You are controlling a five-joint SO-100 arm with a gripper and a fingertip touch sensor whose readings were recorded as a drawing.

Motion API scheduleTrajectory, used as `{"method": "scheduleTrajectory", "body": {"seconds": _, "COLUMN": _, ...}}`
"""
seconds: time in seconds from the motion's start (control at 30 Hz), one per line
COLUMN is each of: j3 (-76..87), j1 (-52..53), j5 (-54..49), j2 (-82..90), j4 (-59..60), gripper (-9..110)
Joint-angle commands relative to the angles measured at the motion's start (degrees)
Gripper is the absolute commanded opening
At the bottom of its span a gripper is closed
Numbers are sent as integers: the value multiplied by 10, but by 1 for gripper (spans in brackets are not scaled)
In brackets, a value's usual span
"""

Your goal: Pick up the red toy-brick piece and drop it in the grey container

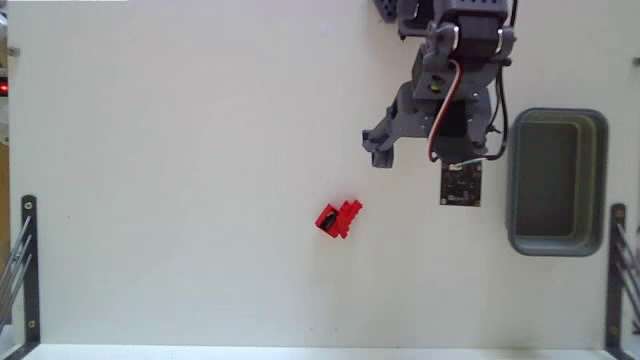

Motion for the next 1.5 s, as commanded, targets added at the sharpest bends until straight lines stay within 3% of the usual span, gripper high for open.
{"method": "scheduleTrajectory", "body": {"seconds": 0.0, "j3": 3, "j1": -4, "j5": 3, "j2": 19, "j4": 12, "gripper": 110}}
{"method": "scheduleTrajectory", "body": {"seconds": 1.07, "j3": 3, "j1": -3, "j5": 3, "j2": 19, "j4": 12, "gripper": 110}}
{"method": "scheduleTrajectory", "body": {"seconds": 1.47, "j3": 3, "j1": 49, "j5": 3, "j2": 19, "j4": 12, "gripper": 110}}
